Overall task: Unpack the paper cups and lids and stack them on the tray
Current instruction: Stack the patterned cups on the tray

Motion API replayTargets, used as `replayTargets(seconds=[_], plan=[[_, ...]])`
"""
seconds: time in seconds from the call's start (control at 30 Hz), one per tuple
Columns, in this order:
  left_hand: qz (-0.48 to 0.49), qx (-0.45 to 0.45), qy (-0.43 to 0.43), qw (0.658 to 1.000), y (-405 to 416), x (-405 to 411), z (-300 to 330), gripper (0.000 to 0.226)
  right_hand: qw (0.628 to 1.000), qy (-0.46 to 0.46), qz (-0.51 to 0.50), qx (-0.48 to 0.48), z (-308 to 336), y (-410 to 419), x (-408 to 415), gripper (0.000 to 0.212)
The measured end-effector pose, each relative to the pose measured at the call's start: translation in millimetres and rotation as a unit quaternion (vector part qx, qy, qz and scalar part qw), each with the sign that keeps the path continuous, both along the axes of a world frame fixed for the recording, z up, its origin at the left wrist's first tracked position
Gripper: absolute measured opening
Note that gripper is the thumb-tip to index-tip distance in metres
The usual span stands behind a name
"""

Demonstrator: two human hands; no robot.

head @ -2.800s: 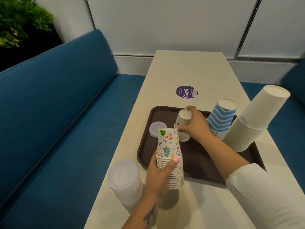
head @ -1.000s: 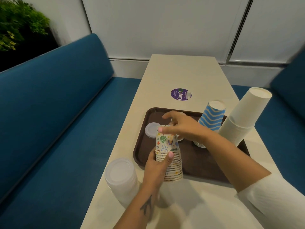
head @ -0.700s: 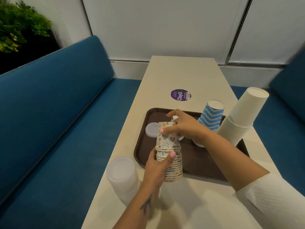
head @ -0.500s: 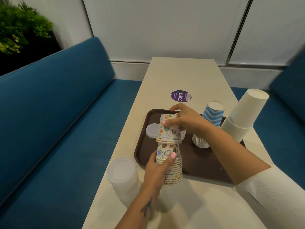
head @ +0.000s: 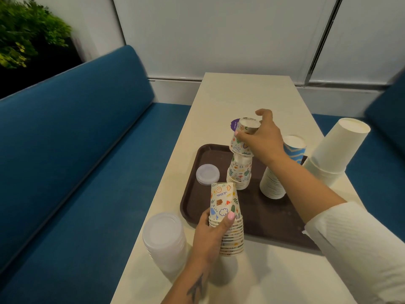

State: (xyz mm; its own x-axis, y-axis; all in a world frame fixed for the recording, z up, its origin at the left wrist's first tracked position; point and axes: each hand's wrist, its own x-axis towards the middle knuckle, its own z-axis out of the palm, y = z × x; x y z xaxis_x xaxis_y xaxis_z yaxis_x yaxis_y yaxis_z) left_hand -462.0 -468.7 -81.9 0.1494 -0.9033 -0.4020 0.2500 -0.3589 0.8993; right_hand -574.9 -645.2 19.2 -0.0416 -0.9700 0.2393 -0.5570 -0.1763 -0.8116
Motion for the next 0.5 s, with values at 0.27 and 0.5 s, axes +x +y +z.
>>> replayTargets(seconds=[0.27, 0.5], plan=[[0.008, 0.005, 0.022, 1.000, -4.7, -2.2, -4.4, 0.073, 0.998, 0.046, 0.021, 0.023, -35.8, -0.3, 2.6, 0.064], [0.023, 0.006, 0.037, 0.999, -5.0, -2.7, -3.3, 0.082, 0.981, 0.145, 0.053, 0.117, -52.7, 5.2, 1.3, 0.079]])
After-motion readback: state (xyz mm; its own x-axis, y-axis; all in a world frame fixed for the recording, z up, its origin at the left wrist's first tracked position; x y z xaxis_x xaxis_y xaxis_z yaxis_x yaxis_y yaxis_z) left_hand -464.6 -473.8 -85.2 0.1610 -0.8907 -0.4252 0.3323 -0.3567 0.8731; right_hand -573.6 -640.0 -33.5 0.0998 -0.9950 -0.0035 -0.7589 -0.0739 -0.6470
